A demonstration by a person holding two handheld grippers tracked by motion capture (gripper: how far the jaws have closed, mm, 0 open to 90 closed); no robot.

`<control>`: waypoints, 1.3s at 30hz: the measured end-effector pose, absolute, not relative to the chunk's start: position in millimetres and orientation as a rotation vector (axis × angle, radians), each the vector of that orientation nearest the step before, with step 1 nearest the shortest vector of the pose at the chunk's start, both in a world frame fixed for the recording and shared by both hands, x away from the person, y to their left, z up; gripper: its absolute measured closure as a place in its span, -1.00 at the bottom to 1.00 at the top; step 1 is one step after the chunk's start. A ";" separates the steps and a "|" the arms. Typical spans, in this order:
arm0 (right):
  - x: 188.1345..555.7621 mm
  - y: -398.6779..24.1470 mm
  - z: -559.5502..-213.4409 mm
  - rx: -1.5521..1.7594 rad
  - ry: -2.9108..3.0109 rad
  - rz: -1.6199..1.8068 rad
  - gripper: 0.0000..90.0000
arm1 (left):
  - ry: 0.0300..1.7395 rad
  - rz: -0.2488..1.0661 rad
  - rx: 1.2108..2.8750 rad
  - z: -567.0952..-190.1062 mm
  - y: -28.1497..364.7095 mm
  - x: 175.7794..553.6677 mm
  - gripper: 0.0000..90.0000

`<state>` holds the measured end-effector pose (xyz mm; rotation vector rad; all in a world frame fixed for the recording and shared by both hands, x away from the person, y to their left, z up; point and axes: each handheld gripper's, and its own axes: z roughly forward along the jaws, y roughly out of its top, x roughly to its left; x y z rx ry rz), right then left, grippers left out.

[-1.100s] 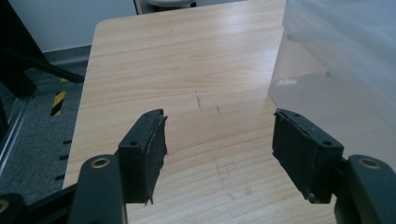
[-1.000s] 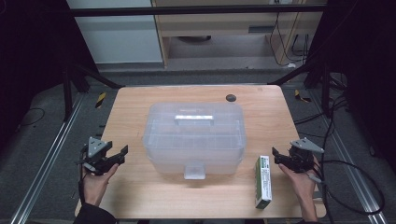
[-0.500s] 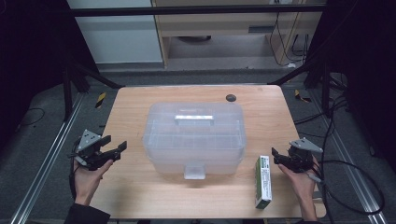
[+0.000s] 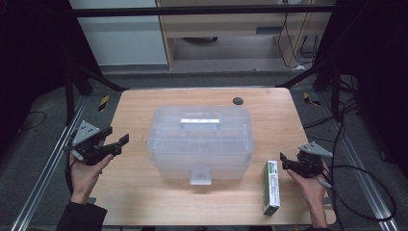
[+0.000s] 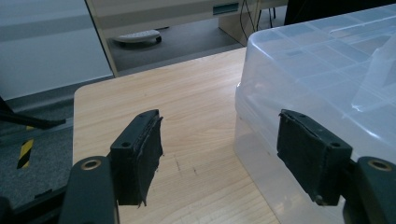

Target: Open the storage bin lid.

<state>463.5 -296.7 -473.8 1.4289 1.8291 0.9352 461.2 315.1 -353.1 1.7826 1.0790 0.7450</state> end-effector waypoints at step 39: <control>465.2 -294.7 -477.6 1.379 1.896 0.886 -0.60 | 0.758 0.731 2.070 -292.5 287.4 489.0 -0.25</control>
